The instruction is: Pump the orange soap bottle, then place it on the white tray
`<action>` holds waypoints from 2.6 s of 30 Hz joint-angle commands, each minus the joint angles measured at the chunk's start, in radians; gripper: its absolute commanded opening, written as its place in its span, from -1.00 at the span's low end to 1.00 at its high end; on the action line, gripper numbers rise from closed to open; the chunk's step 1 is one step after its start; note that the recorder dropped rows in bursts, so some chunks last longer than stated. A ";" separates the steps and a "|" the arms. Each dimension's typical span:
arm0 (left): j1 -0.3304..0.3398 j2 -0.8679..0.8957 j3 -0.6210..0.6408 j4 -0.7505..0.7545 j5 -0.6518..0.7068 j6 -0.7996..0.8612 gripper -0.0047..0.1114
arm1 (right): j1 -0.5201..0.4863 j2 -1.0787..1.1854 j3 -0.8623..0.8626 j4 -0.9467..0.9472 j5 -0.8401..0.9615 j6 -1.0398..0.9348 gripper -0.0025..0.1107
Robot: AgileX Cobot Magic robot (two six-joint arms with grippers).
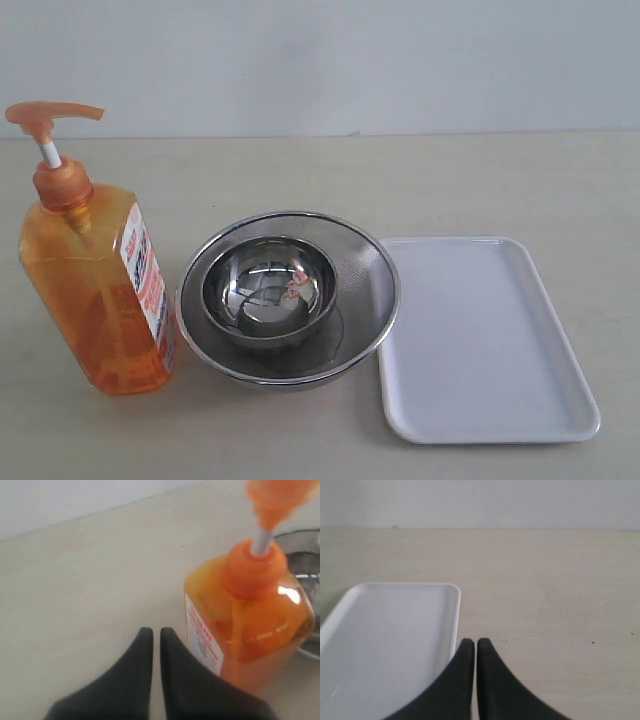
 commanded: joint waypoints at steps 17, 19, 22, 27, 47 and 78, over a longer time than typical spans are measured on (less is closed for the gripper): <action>0.002 -0.007 -0.007 -0.474 0.127 0.313 -0.83 | 0.002 -0.005 0.000 -0.001 -0.010 -0.004 -0.96; 0.002 0.021 -0.007 -0.525 0.134 0.313 -0.65 | 0.002 -0.005 0.000 -0.001 -0.010 -0.004 -0.96; 0.002 0.062 -0.007 -0.576 0.125 0.313 0.01 | 0.002 -0.005 0.000 -0.001 -0.010 -0.004 -0.96; 0.002 0.118 -0.007 -0.627 0.029 0.309 0.48 | 0.002 -0.005 0.000 -0.001 -0.010 -0.004 -0.96; 0.002 0.345 -0.008 -0.999 -0.009 0.664 0.46 | 0.002 -0.005 0.000 -0.001 -0.010 -0.004 -0.96; 0.002 0.298 -0.143 -0.618 0.178 0.840 -0.84 | 0.002 -0.005 0.000 -0.001 -0.010 -0.004 -0.96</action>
